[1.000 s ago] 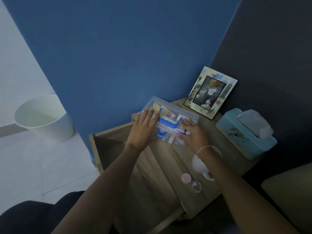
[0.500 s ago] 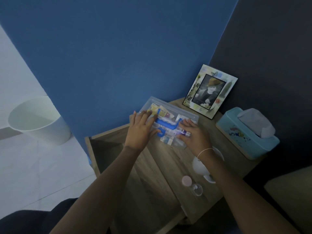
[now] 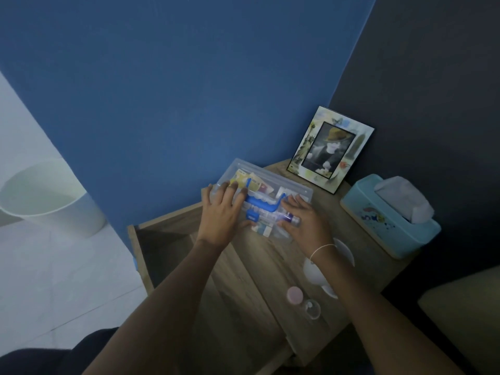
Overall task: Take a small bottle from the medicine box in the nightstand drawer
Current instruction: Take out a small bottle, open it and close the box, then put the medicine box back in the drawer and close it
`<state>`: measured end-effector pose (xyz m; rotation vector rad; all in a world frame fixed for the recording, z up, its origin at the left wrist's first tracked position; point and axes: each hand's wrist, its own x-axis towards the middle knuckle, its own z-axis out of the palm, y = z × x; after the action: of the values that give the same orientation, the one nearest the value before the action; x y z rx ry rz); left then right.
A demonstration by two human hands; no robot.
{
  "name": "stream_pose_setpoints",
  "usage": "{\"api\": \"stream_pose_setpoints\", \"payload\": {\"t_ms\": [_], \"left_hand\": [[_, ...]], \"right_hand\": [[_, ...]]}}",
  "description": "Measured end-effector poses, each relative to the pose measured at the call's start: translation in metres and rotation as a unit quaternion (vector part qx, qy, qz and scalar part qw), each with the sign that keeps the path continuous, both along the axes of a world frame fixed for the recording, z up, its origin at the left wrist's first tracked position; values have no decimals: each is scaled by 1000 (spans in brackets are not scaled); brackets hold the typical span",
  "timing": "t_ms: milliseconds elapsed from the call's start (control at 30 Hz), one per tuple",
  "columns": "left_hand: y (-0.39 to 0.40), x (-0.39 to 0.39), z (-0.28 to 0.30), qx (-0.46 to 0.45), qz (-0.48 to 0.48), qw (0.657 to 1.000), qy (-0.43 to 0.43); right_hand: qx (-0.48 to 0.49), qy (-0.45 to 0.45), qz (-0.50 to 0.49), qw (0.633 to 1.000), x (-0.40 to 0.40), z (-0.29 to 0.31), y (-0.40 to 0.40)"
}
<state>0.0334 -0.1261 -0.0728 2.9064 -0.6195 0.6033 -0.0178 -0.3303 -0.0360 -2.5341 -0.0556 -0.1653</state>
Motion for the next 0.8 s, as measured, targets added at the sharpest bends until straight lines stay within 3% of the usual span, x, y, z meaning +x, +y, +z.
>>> {"api": "stream_pose_setpoints", "payload": {"t_ms": [133, 233, 333, 500, 600, 800], "left_hand": [[5, -4, 7, -80, -27, 995, 51], [8, -2, 11, -198, -11, 976, 85], [5, 13, 18, -325, 38, 931, 163], [-4, 32, 22, -448, 66, 842, 295], [-5, 33, 20, -498, 77, 812, 295], [2, 24, 33, -516, 75, 796, 309]], "right_hand": [[6, -22, -25, 999, -5, 8, 10], [1, -54, -113, 992, 0, 5, 20], [16, -35, -209, 977, 12, 2, 27], [106, 15, -264, 958, 22, -6, 35], [147, 18, -290, 945, 26, -9, 40], [179, 38, -279, 943, 23, -3, 42]]}}
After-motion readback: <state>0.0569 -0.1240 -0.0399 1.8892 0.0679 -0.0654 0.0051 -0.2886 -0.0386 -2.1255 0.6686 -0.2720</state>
